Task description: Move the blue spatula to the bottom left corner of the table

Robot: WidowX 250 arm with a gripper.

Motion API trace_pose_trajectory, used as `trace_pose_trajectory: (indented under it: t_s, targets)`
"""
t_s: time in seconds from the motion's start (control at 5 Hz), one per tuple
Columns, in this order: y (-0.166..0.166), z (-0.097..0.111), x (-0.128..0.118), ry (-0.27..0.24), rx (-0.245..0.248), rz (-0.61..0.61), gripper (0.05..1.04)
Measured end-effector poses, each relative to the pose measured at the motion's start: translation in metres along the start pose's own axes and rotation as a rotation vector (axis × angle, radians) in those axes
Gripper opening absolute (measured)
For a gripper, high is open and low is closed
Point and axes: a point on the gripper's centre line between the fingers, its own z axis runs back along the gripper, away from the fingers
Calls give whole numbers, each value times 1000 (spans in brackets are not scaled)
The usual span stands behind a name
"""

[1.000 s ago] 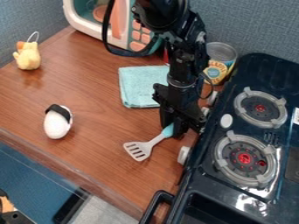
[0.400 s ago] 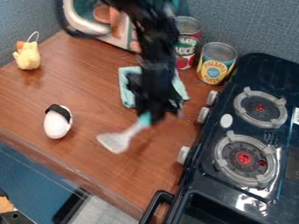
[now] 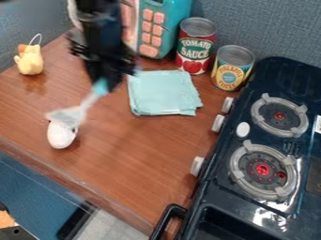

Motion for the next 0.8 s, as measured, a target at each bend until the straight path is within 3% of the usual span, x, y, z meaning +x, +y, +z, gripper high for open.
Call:
trace_pose_trajectory:
  t_s: [0.2, 0.8]
  targets:
    - [42, 0, -4, 30, 21, -6, 317]
    - [133, -45, -34, 132, 56, 74, 317]
